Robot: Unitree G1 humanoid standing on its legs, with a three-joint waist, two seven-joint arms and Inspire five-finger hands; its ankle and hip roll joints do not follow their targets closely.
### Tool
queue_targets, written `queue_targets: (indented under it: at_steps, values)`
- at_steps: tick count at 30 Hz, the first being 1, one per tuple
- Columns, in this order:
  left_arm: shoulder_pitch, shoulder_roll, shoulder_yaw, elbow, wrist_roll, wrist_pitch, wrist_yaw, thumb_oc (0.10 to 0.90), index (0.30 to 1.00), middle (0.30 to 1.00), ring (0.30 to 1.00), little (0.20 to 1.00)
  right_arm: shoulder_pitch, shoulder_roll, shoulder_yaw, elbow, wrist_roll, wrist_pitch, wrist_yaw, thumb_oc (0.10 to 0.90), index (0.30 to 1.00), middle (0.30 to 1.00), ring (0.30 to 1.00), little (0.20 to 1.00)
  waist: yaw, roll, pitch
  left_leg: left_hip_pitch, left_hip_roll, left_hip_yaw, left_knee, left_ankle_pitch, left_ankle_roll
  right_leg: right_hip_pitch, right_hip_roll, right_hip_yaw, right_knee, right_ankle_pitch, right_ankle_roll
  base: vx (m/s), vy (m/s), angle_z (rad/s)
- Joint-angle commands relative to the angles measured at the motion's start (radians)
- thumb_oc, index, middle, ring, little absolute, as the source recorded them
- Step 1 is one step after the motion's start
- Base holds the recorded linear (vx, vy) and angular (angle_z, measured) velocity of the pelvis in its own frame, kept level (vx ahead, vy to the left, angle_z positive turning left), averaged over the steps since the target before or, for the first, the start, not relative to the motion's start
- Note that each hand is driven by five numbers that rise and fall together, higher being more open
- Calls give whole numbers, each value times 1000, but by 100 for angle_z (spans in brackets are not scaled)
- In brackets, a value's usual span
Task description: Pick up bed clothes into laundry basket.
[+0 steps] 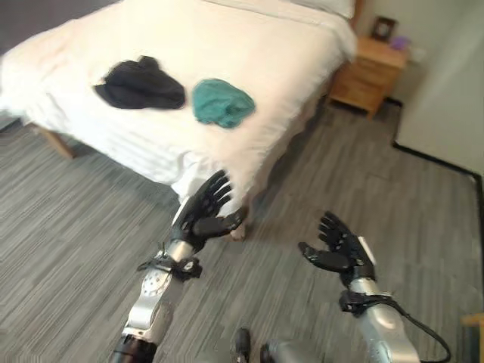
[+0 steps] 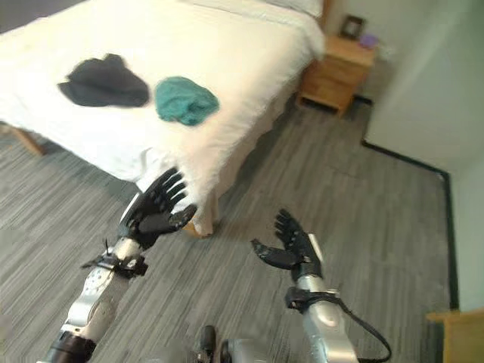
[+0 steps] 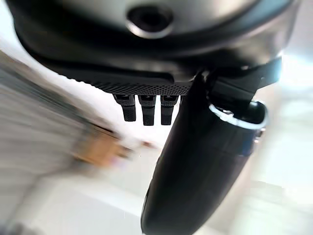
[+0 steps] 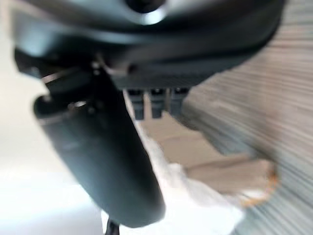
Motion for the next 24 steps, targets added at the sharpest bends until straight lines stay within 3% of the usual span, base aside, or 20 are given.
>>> queue_targets:
  at_steps: [1,3,4,5,8,9,10,11,14,17,18,19,20,24]
  values:
    - [-24,65,79,-121,-216,-119,-116,800,900,900,900,900,-87,-177,-141,-81,75,-126,61,800,900,900,900,900,-34,-63,-137,-38,85,-80,-27,-5,-127,206,-3,273,-804,230,115,545,-260,149]
    - [-26,63,78,-119,-218,-121,-118,800,900,900,900,900,-86,-180,-143,-80,78,-127,63,800,900,900,900,900,-35,-59,-133,-32,86,-83,-26,-9,-126,223,-5,269,-824,236,116,325,-178,151]
    - [-27,65,95,-111,-190,-138,-94,800,900,900,900,900,-91,-293,-196,-72,66,-128,64,800,900,900,900,900,-30,-87,-150,-30,67,-147,2,-39,-131,261,5,337,-846,233,133,340,-288,142]
    - [11,44,156,-122,-165,-170,-62,800,900,900,900,900,-157,-365,-181,-81,68,-125,53,800,900,900,900,900,-3,-109,-157,-28,66,-141,9,-48,-137,265,-27,305,-876,309,143,410,-340,104]
    - [32,21,173,-108,-182,-187,-37,800,900,900,900,900,-226,-458,-184,-10,64,-129,42,800,900,900,900,900,13,-110,-172,-32,73,-172,-4,-42,-142,288,-8,306,-925,300,123,167,-157,35]
    - [39,23,161,-99,-175,-198,-23,800,900,900,900,900,-293,-520,-162,37,54,-128,36,800,900,900,900,900,36,-118,-176,-37,79,-181,-2,-40,-151,295,-13,279,-927,297,121,208,-239,42]
    - [55,17,148,-87,-174,-194,3,800,900,900,900,900,-388,-654,-109,129,-4,-107,11,800,900,900,900,900,47,-125,-183,-40,84,-209,-10,-33,-162,315,0,275,-950,295,108,146,-166,39]
    - [55,14,151,-87,-173,-194,4,800,900,900,900,900,-401,-658,-98,137,-3,-109,10,800,900,900,900,900,43,-121,-183,-39,86,-211,-12,-32,-162,317,1,274,-952,296,108,130,-145,30]
    - [81,32,143,-84,-211,-193,38,800,900,900,900,900,-649,-796,48,282,-52,-96,-50,800,900,900,900,900,76,-123,-182,-46,100,-247,-19,-21,-181,333,7,238,-956,282,84,92,-115,15]
    - [88,29,150,-81,-215,-191,48,800,900,900,900,900,-748,-811,131,340,-49,-98,-59,800,900,900,900,900,70,-114,-181,-47,102,-261,-22,-18,-186,338,8,227,-958,276,79,55,-73,17]
    - [107,55,138,-68,-194,-194,79,800,900,900,900,900,-832,-849,194,375,-48,-77,-51,800,900,900,900,900,101,-121,-179,-54,106,-275,-23,-11,-194,341,10,208,-961,270,71,41,-69,17]
    - [109,46,148,-69,-192,-194,82,800,900,900,900,900,-880,-849,239,393,-44,-80,-51,800,900,900,900,900,88,-113,-179,-54,106,-277,-23,-11,-195,342,10,206,-961,269,70,71,-146,13]
    - [135,72,136,-54,-178,-180,102,800,900,900,900,900,-1054,-879,394,474,-100,-55,-63,800,900,900,900,900,112,-109,-171,-70,105,-307,-24,2,-206,342,10,176,-962,263,61,32,-80,20]
    - [155,68,128,-49,-196,-163,93,800,900,900,900,900,-1150,-849,472,541,-109,-49,-72,800,900,900,900,900,116,-91,-170,-89,104,-330,-31,16,-216,344,7,138,-969,254,54,23,-62,49]
